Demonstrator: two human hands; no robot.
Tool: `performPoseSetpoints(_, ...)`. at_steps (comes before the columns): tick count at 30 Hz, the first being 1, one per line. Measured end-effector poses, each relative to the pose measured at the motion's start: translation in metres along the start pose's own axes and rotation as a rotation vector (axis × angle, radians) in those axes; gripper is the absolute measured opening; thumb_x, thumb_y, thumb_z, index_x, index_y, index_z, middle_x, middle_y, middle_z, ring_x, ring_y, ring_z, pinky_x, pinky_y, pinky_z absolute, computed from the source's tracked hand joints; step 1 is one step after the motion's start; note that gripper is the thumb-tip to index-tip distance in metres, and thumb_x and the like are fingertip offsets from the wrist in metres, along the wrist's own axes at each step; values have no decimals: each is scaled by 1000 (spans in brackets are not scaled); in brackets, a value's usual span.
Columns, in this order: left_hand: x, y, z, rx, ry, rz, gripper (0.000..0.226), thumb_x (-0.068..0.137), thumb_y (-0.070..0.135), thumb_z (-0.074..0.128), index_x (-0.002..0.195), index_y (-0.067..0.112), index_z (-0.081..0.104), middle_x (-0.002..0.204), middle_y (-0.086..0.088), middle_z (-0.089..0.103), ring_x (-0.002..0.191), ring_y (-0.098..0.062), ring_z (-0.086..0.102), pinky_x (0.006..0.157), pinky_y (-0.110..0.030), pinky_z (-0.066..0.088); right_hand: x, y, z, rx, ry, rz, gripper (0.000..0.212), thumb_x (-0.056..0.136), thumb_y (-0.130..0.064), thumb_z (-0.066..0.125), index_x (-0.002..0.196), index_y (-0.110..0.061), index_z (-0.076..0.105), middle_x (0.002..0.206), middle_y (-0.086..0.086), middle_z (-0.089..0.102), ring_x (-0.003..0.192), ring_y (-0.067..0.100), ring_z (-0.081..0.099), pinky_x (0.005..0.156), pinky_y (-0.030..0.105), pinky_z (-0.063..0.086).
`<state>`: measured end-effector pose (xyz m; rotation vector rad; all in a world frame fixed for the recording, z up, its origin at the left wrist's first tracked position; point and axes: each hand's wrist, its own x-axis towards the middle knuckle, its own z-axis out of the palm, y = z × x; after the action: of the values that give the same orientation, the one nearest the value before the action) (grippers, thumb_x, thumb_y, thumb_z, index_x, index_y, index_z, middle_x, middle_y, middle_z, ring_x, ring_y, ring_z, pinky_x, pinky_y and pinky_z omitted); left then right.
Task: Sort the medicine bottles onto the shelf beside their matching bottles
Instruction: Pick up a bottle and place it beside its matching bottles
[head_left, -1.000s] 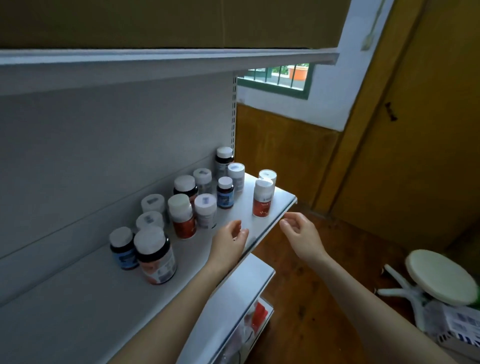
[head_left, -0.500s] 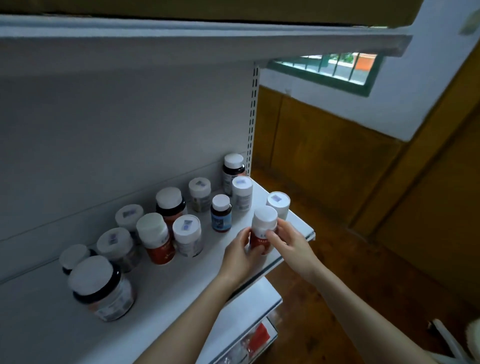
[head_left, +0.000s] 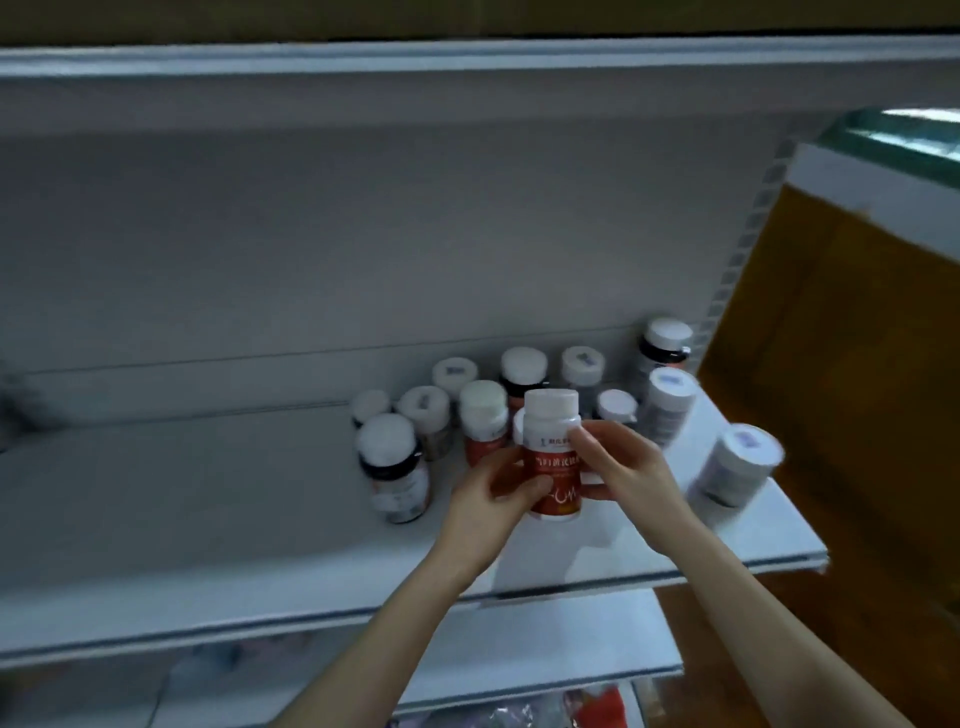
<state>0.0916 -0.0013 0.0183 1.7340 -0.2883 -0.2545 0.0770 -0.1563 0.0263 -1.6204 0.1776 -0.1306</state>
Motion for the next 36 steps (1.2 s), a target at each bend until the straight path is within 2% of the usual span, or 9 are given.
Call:
performPoseSetpoints(4,-32,2,-55,-40,168,-2,30,82,7,62,88,36,56,91,15,64,78,15,61,72,-4,47,-1,-16,61,25,-160,-36,11,84,-29,58,87,-20,65,84,0,68,76,9,67,62,24,56)
performPoseSetpoints(10,-103,-10,-143,-67,360,-2,26,83,7,61,98,28,58,93,9,67,82,7,64,78,-14,50,-28,-30,170,-20,-341,-94,4,86,-28,59,85,-27,63,92,0,67,85,12,66,61,23,56)
performPoseSetpoints(14,-170,-23,-210,-38,499,5,28,82,4,63,94,30,61,84,15,70,82,5,65,75,-12,50,-66,-34,258,8,-491,-86,12,87,-22,57,96,-14,62,91,-1,66,81,10,64,56,16,53)
performPoseSetpoints(17,-229,-33,-266,-7,597,4,25,80,8,66,97,25,62,94,6,70,86,3,65,79,-15,52,-108,-38,330,54,-594,-57,12,88,-19,56,97,-12,60,88,-1,66,74,2,65,55,17,53)
performPoseSetpoints(22,-321,-45,-351,13,743,17,31,80,8,66,111,9,60,99,0,68,83,6,64,79,-15,51,-174,-47,440,47,-690,-112,3,86,-19,60,85,-19,62,79,-5,66,76,8,62,70,35,55)
performPoseSetpoints(25,-363,-52,-393,23,832,14,29,80,10,66,109,15,61,100,2,69,88,3,64,77,-14,51,-205,-56,495,44,-736,-141,4,86,-19,60,82,-20,61,74,-3,63,71,11,58,62,26,51)
performPoseSetpoints(29,-400,-62,-443,2,941,22,30,81,7,64,110,13,60,94,12,67,84,9,64,73,-8,49,-229,-66,563,32,-840,-157,5,86,-19,60,81,-21,61,78,-2,63,71,11,57,62,30,50)
performPoseSetpoints(32,-416,-72,-481,-6,1001,22,30,82,7,63,111,11,60,94,12,66,82,12,63,72,-6,49,-234,-68,611,27,-910,-178,9,88,-19,58,85,-27,59,82,-10,63,74,4,59,51,17,51)
performPoseSetpoints(36,-422,-84,-541,11,1029,19,30,84,11,62,113,17,58,94,15,64,83,14,61,71,-5,49,-226,-67,683,34,-982,-169,13,88,-20,57,88,-32,60,86,-14,64,76,-2,62,55,17,54)
